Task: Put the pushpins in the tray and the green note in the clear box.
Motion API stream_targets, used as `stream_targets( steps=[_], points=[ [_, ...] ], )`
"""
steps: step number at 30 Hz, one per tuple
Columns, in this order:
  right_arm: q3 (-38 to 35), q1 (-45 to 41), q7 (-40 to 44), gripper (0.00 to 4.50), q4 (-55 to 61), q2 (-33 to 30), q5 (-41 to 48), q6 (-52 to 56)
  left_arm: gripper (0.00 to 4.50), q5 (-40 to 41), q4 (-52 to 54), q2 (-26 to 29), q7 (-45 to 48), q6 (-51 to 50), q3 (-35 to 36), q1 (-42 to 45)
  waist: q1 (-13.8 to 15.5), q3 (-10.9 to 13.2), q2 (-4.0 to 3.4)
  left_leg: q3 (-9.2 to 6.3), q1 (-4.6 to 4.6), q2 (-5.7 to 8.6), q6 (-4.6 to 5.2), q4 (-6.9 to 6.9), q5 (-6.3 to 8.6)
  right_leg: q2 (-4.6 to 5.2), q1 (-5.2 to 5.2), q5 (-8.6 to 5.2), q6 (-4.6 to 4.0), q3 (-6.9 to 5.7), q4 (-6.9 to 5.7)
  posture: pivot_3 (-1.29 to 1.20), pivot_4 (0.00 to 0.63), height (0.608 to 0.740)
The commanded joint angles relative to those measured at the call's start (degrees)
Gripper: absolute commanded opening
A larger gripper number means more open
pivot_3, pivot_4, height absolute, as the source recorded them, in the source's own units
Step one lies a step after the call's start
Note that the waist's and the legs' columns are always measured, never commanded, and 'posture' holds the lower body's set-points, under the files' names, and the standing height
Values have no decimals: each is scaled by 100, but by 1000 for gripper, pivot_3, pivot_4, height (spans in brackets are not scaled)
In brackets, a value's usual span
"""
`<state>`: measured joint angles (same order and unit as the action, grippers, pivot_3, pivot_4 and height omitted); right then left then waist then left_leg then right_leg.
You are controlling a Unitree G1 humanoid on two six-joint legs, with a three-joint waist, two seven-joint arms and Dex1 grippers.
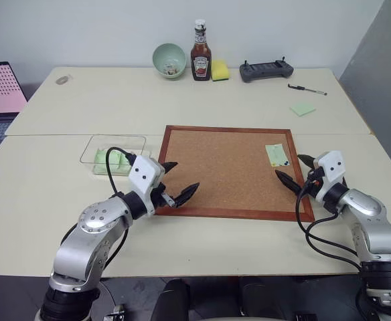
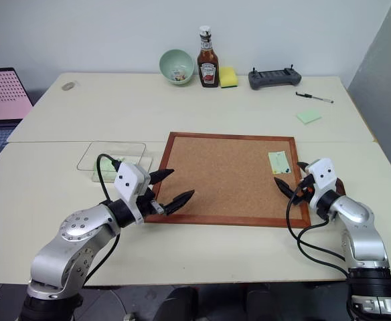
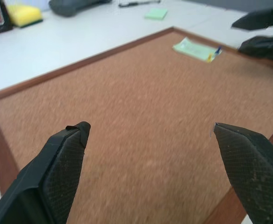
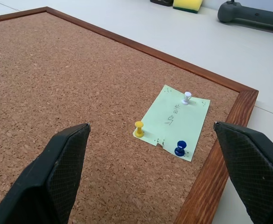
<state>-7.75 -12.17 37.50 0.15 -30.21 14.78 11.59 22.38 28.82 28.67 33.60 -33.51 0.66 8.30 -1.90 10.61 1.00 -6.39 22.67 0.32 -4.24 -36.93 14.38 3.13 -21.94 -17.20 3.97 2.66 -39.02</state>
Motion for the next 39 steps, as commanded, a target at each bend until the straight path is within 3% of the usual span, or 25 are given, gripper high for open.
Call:
stream_targets(
  steps=[1, 4, 7, 15, 26, 39],
  points=[
    [-127, 149, -41, 4474, 441, 20, 114, -80, 4492, -32, -77, 65, 161, 113, -160, 288, 3, 0, 0, 0, 0, 0, 0, 0, 0, 0, 0, 0, 0, 0, 0, 0, 150, 740],
    [-193, 364, -53, 4474, 650, 10, 157, -57, 4492, -111, -207, 55, 271, 222, -350, 461, 7, 0, 0, 0, 1, 1, 0, 0, 0, 0, 1, 0, 0, 0, 1, 0, 150, 740],
    [-251, 525, -63, 4500, 803, -15, 201, -33, 4027, -314, -393, 71, 321, 325, -585, 592, 7, 0, 0, 0, 2, 2, 0, -1, 0, 1, 1, 0, 0, 1, 3, 0, 150, 740],
    [-367, 862, -129, 4500, 1417, 10, 456, 322, 2358, -694, -1452, -516, 507, 774, -1335, 1346, 10, 0, 0, -1, -1, 3, 0, -3, 0, 0, 8, 0, 0, -1, 2, 0, 150, 740],
    [-155, 351, -481, 4500, 1427, 3, 340, 885, 131, -1188, -3013, -1147, 694, 1572, -1734, 1801, -1, -1, -2, 0, -6, 2, 0, -3, 0, -1, 10, 0, 0, 0, 3, 0, 150, 740],
    [226, -726, -396, 4500, 420, 139, 293, 1256, 35, -1477, -4157, -1749, 698, 2096, -1839, 2077, -11, -2, -3, 0, -7, 3, 1, -2, -1, 0, 10, 0, 0, -1, 3, 0, 150, 740]
  ],
)
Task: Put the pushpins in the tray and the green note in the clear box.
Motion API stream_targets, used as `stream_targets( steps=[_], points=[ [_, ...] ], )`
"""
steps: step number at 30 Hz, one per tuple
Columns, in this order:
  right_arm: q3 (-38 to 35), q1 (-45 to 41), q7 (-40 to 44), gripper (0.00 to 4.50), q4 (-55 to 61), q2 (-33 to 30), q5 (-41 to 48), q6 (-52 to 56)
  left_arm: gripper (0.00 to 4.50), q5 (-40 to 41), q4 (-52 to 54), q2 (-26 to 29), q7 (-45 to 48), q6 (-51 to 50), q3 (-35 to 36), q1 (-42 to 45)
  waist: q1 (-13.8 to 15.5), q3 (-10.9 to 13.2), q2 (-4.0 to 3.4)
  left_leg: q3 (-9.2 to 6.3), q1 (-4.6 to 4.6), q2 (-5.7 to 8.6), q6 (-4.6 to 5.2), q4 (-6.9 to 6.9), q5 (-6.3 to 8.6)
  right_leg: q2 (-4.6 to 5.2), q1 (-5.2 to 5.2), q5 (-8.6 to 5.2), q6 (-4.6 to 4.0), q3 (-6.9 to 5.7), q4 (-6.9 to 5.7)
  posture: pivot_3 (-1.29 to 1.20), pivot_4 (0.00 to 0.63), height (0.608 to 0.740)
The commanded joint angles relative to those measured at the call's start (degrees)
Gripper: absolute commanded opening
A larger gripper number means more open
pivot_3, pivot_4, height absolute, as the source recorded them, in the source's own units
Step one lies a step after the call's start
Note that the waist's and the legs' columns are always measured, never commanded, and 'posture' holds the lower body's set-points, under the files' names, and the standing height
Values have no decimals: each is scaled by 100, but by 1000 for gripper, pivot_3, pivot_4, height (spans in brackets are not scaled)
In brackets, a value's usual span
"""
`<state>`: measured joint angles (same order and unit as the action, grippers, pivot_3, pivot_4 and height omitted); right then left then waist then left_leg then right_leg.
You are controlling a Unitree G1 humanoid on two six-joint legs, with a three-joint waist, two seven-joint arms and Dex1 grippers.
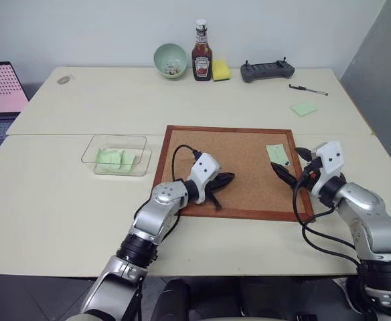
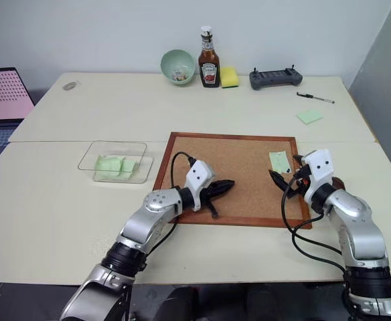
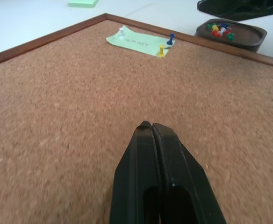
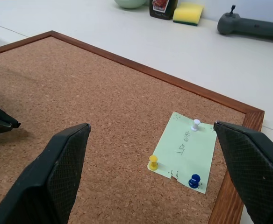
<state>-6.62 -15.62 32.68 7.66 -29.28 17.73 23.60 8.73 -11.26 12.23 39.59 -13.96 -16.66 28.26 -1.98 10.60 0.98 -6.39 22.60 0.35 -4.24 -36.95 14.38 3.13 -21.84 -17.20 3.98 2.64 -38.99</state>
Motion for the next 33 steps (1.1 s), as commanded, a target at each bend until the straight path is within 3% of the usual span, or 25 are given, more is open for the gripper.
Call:
stream_targets(
  steps=[1, 14, 22, 33],
  points=[
    [155, -524, 90, 4500, -515, 67, -48, 38, 35, -173, -210, -115, 130, 170, -167, 69, -1, 0, 0, -1, -1, -1, 0, 0, 0, -1, 0, 0, 0, -1, -1, 0, 150, 740],
    [447, -2194, 97, 4500, -3350, 296, -682, -660, 35, -324, -124, -161, 245, -48, -291, -181, -2, -11, -18, 0, -8, 2, 1, 1, 0, 1, 6, 0, 0, 0, 0, 0, 150, 740],
    [485, -2686, 89, 2820, -4455, 384, -948, -1184, 0, -347, 55, -196, 314, -151, -323, -251, -24, -13, -22, 1, -8, 3, 1, 1, 0, 2, 7, 0, -1, 1, 1, 0, 150, 740],
    [396, -2792, 53, 450, -4752, 350, -1022, -1453, 0, -374, 125, -215, 326, -194, -331, -286, -38, -14, -24, 1, -8, 3, 1, 1, 0, 2, 7, 0, -1, 1, 1, 0, 150, 740]
  ],
)
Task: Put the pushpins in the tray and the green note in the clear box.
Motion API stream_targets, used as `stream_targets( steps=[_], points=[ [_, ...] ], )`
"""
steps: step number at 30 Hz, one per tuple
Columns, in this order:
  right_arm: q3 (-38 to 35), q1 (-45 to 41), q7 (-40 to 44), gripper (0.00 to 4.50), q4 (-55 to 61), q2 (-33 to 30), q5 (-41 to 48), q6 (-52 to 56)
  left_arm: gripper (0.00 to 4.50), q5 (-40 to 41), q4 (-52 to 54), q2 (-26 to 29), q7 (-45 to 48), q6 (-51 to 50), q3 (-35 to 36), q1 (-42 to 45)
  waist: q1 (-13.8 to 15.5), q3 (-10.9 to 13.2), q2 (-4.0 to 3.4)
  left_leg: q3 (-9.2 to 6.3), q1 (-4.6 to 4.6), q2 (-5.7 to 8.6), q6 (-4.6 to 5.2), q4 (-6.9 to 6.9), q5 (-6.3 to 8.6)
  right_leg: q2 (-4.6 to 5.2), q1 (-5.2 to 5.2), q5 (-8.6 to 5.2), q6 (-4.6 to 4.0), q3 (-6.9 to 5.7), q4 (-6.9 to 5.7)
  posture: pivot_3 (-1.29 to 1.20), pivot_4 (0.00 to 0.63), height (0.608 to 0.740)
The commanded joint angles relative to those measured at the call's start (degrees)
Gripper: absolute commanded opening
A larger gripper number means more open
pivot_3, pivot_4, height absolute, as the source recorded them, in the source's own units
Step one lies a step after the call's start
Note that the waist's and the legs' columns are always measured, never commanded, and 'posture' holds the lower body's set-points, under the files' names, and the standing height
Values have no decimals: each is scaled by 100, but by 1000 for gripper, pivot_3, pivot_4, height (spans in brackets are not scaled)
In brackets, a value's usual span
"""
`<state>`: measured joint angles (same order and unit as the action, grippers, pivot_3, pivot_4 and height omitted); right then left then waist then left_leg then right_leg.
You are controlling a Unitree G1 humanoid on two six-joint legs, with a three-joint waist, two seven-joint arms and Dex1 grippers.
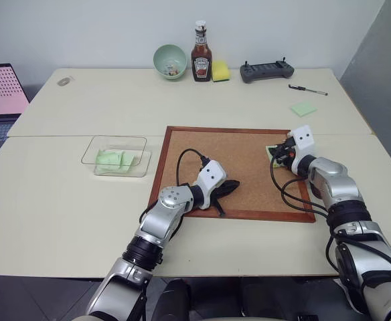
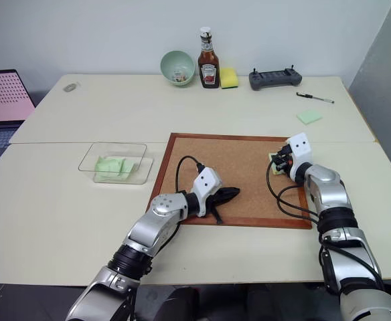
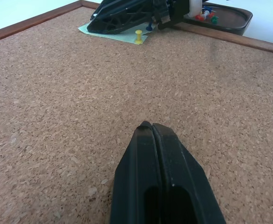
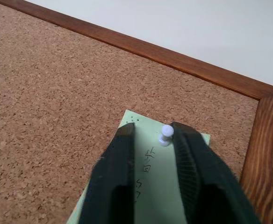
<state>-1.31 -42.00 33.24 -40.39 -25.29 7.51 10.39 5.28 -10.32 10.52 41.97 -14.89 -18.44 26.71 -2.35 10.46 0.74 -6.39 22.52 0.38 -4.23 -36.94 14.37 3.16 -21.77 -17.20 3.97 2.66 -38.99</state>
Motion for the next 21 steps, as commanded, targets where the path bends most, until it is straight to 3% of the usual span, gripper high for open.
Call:
stream_targets(
  steps=[1, 2, 21],
  points=[
    [-143, -155, -2, 240, 57, -52, 2, -134, 0, -31, 35, -44, 88, -107, -156, -135, -2, 0, 0, 0, 0, 0, 0, 0, 0, 0, 0, 0, 0, 0, 0, 0, 150, 740],
    [-152, -153, -2, 15, 67, -55, 3, -138, 0, -33, 44, -44, 90, -113, -159, -142, -2, 0, 0, 0, 0, 0, 0, 0, 0, 0, 0, 0, 0, 0, 0, 0, 150, 740],
    [-403, -46, -33, 15, 727, 79, 246, 86, 0, -155, 60, -53, 70, -165, -203, -203, -6, -1, -1, 0, 0, 0, 0, 0, 0, 0, 0, 0, 0, 1, 0, 0, 150, 740]
  ],
)
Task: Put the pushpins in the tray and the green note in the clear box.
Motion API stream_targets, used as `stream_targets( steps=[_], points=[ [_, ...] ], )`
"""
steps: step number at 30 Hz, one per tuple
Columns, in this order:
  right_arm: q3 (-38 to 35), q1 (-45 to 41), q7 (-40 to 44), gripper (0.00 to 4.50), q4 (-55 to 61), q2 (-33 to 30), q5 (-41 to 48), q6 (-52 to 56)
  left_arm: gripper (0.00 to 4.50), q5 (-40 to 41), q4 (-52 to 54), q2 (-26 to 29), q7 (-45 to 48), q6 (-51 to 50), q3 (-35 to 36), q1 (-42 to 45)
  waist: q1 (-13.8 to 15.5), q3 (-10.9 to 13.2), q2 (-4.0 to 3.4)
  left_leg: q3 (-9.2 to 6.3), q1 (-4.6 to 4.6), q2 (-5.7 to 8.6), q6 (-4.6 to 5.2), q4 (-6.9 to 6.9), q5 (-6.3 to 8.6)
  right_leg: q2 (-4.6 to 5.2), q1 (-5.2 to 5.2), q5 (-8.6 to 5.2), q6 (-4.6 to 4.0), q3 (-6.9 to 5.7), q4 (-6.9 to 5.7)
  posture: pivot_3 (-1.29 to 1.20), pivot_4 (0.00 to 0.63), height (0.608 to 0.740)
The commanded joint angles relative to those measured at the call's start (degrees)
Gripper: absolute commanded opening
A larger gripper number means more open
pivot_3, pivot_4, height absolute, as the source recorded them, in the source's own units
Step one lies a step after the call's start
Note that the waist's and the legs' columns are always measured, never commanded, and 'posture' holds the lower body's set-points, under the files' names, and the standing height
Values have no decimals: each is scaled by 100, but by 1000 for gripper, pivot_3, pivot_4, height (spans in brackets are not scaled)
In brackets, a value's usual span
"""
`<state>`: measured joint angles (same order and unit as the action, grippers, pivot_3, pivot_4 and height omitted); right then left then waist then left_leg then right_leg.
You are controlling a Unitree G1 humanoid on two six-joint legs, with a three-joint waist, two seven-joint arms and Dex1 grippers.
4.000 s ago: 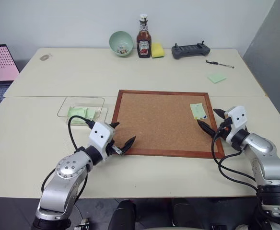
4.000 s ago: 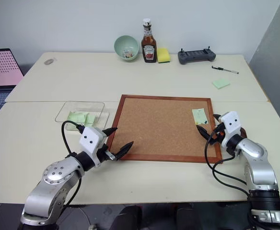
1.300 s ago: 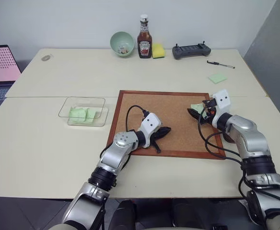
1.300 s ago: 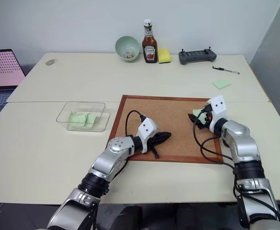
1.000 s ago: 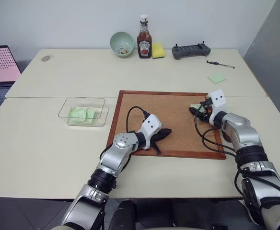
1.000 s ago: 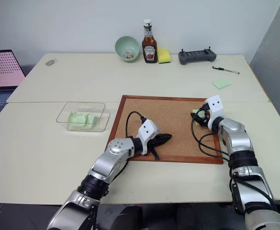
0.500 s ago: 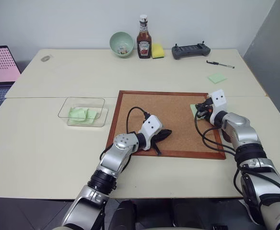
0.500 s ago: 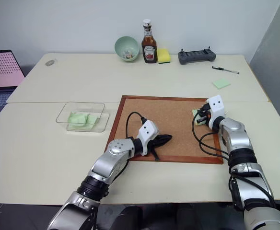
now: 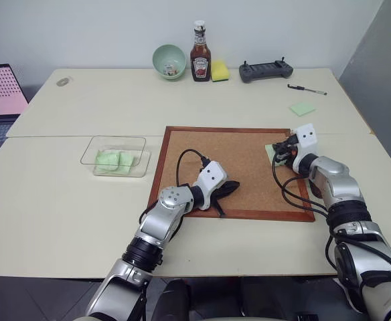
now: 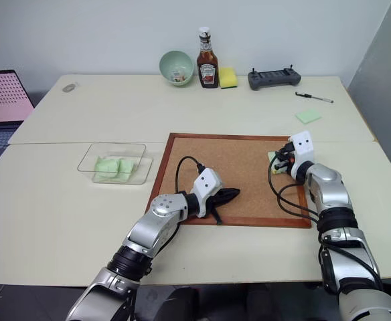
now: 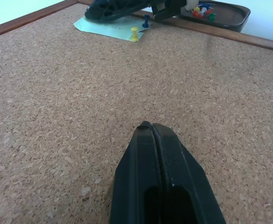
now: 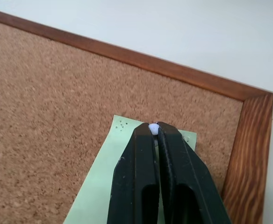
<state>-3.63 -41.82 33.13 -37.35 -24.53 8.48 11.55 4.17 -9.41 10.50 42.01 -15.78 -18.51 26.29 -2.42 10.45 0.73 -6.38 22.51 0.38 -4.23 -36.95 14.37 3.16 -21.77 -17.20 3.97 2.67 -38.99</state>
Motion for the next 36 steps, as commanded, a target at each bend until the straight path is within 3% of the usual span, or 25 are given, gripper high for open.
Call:
stream_targets(
  steps=[1, 12, 20, 25, 36],
  points=[
    [-188, -49, -39, 15, 472, 6, 154, -3, 0, -49, -25, -48, 70, -76, -198, -171, 0, 0, -1, 0, 0, 0, 0, 0, 0, 0, 0, 0, 0, 0, 0, 0, 150, 740],
    [-625, 382, -237, 15, 1770, -215, 482, 726, 0, -66, 59, -43, 95, -119, -235, -248, 8, -3, -5, -2, 0, 0, 0, 2, 0, 0, 1, 0, 0, -1, 1, 0, 150, 740],
    [-789, 2042, 328, 15, 3851, -1520, 401, 1323, 0, -63, 37, 3, 113, -76, -215, -264, 65, -7, -12, -4, 6, 4, 2, 4, 1, 2, 3, 0, 0, -2, 6, 0, 150, 740],
    [-836, 3018, 518, 15, 4360, -2247, 138, 1402, 0, -79, -37, 26, 162, 0, -239, -218, 52, -11, -18, 1, -1, 4, 2, 0, 1, 2, 11, -1, 2, 3, 10, 0, 150, 740],
    [-802, 3781, 751, 15, 4628, -2777, 1, 1603, 0, -133, -77, 54, 224, 131, -278, -218, 53, -13, -22, 6, -45, 0, 2, 7, 2, 0, 51, -4, 5, 5, 19, 0, 150, 740]
  ],
)
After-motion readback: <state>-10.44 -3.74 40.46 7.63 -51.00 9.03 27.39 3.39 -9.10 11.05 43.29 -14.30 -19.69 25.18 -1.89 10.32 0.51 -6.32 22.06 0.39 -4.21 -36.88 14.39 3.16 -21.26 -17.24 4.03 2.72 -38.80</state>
